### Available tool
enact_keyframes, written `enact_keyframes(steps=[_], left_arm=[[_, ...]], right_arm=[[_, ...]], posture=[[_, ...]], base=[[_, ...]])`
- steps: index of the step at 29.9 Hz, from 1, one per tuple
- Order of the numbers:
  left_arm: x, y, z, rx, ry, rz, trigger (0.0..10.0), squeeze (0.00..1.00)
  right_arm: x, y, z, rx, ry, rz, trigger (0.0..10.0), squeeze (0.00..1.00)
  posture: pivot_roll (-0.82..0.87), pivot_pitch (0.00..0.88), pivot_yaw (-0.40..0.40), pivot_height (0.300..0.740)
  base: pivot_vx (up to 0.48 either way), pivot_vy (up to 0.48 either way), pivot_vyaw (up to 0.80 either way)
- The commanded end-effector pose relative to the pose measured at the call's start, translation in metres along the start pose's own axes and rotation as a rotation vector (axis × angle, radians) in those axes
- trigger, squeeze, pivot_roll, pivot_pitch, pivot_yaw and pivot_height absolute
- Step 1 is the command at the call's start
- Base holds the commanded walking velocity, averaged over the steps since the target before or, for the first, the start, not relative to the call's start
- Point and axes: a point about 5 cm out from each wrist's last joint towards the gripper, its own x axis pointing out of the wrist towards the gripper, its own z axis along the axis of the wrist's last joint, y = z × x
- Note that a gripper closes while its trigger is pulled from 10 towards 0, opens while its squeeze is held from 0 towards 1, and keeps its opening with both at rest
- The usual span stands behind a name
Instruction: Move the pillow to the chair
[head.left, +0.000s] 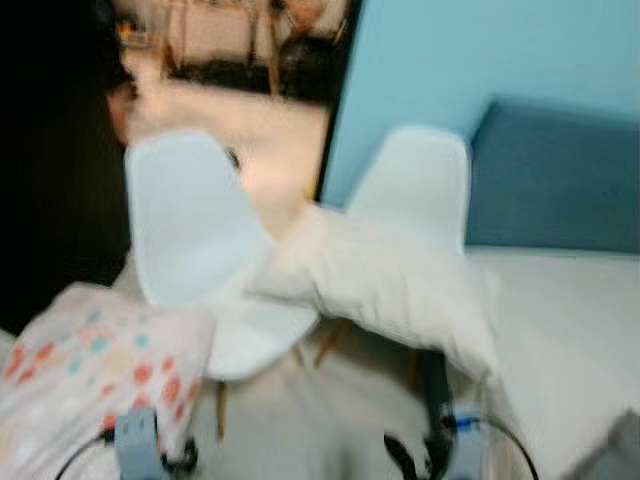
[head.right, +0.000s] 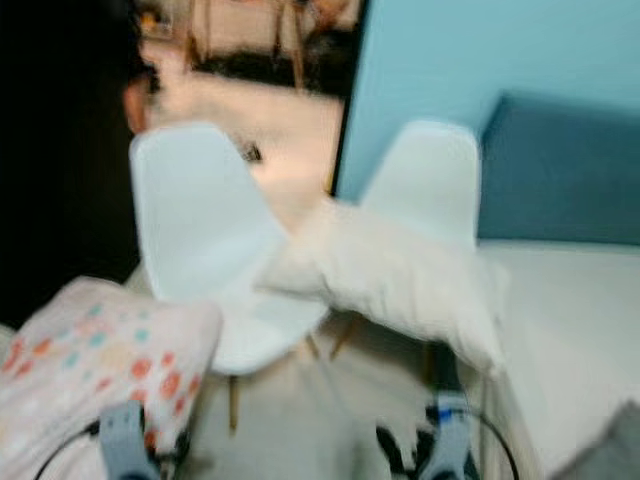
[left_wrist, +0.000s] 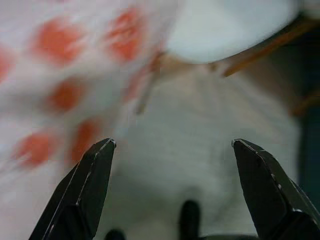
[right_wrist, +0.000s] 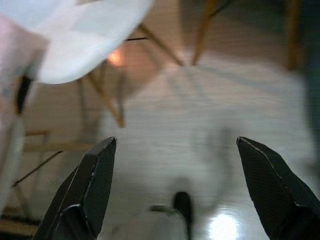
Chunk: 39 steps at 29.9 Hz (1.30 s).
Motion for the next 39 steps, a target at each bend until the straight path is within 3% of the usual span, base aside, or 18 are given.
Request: enact_keyframes(steps=[1, 6, 9, 12, 14, 16, 18, 19, 20, 21, 22, 23, 24, 25, 26, 27, 31, 39], left_arm=[[-0.003, 0.005, -0.014, 0.005, 0.046, 0.012, 10.0, 0.00], [0.001, 0.006, -0.020, 0.012, 0.083, 0.007, 10.0, 0.00], [0.003, 0.006, -0.019, 0.018, 0.074, 0.000, 10.0, 0.00], [0.005, 0.017, -0.007, 0.018, 0.036, 0.009, 10.0, 0.00], [0.007, 0.026, 0.003, 0.017, -0.002, 0.017, 10.0, 0.00], [0.010, 0.031, 0.029, 0.048, -0.140, 0.002, 10.0, 0.00], [0.010, 0.031, 0.029, 0.048, -0.140, 0.002, 10.0, 0.00], [0.010, 0.026, 0.041, 0.057, -0.219, -0.017, 10.0, 0.00], [0.010, 0.026, 0.041, 0.057, -0.219, -0.017, 10.0, 0.00], [0.005, 0.015, 0.066, 0.076, -0.338, -0.053, 10.0, 0.00], [0.005, 0.015, 0.066, 0.076, -0.338, -0.053, 10.0, 0.00], [-0.003, 0.003, 0.086, 0.085, -0.426, -0.085, 10.0, 0.00], [-0.003, 0.003, 0.086, 0.085, -0.426, -0.085, 10.0, 0.00], [-0.016, -0.015, 0.108, 0.096, -0.514, -0.126, 10.0, 0.00], [-0.016, -0.015, 0.108, 0.096, -0.514, -0.126, 10.0, 0.00], [-0.020, -0.023, 0.113, 0.102, -0.536, -0.153, 10.0, 0.00], [-0.026, -0.036, 0.119, 0.118, -0.561, -0.199, 10.0, 0.00], [-0.027, -0.038, 0.118, 0.132, -0.553, -0.224, 10.0, 0.00]], right_arm=[[-0.006, -0.005, -0.008, 0.020, 0.006, -0.013, 10.0, 0.00], [-0.021, -0.025, -0.015, 0.036, 0.025, -0.043, 10.0, 0.00], [-0.024, -0.029, -0.015, 0.034, 0.019, -0.045, 10.0, 0.00], [-0.024, -0.031, -0.015, 0.037, 0.031, -0.060, 10.0, 0.00], [-0.024, -0.033, -0.016, 0.037, 0.043, -0.084, 10.0, 0.00], [-0.024, -0.041, -0.009, 0.027, 0.026, -0.137, 10.0, 0.00], [-0.024, -0.041, -0.009, 0.027, 0.026, -0.137, 10.0, 0.00], [-0.020, -0.043, 0.000, 0.030, -0.006, -0.142, 10.0, 0.00], [-0.020, -0.043, 0.000, 0.030, -0.006, -0.142, 10.0, 0.00], [-0.014, -0.045, 0.016, 0.028, -0.065, -0.137, 10.0, 0.00], [-0.014, -0.045, 0.016, 0.028, -0.065, -0.137, 10.0, 0.00], [0.011, -0.033, 0.052, 0.005, -0.145, -0.100, 10.0, 0.00], [0.011, -0.033, 0.052, 0.005, -0.145, -0.100, 10.0, 0.00], [0.044, -0.006, 0.107, -0.037, -0.240, -0.042, 10.0, 0.00], [0.044, -0.006, 0.107, -0.037, -0.240, -0.042, 10.0, 0.00], [0.055, 0.010, 0.130, -0.058, -0.275, -0.015, 10.0, 0.00], [0.064, 0.027, 0.148, -0.075, -0.308, 0.019, 10.0, 0.00], [0.065, 0.038, 0.143, -0.093, -0.335, 0.044, 10.0, 0.00]], posture=[[-0.02, 0.000, -0.130, 0.740], [-0.02, 0.000, -0.126, 0.740], [-0.02, 0.000, -0.126, 0.740], [-0.02, 0.000, -0.127, 0.740], [-0.01, 0.000, -0.126, 0.740], [-0.01, 0.000, -0.118, 0.740], [-0.01, 0.000, -0.118, 0.740], [-0.02, 0.000, -0.116, 0.740], [-0.02, 0.000, -0.116, 0.740], [-0.03, 0.000, -0.113, 0.740], [-0.03, 0.000, -0.113, 0.740], [-0.03, 0.000, -0.112, 0.740], [-0.03, 0.000, -0.112, 0.740], [-0.03, 0.000, -0.113, 0.740], [-0.03, 0.000, -0.113, 0.740], [-0.02, 0.000, -0.115, 0.740], [-0.02, 0.000, -0.117, 0.740], [-0.02, 0.000, -0.119, 0.740]], base=[[0.000, 0.000, -0.80], [0.000, 0.000, -0.80], [0.000, 0.000, -0.80], [0.000, 0.000, -0.80], [0.000, 0.000, -0.80], [0.000, 0.000, -0.80], [0.000, 0.000, -0.80], [0.000, 0.000, -0.80], [0.000, 0.000, -0.80], [0.000, 0.000, -0.80], [0.000, 0.000, -0.80], [0.000, 0.000, -0.80], [0.000, 0.000, -0.80], [0.000, 0.000, -0.80], [0.000, 0.000, -0.80], [0.000, 0.000, -0.80], [0.000, 0.000, -0.80], [0.000, 0.000, -0.75]])
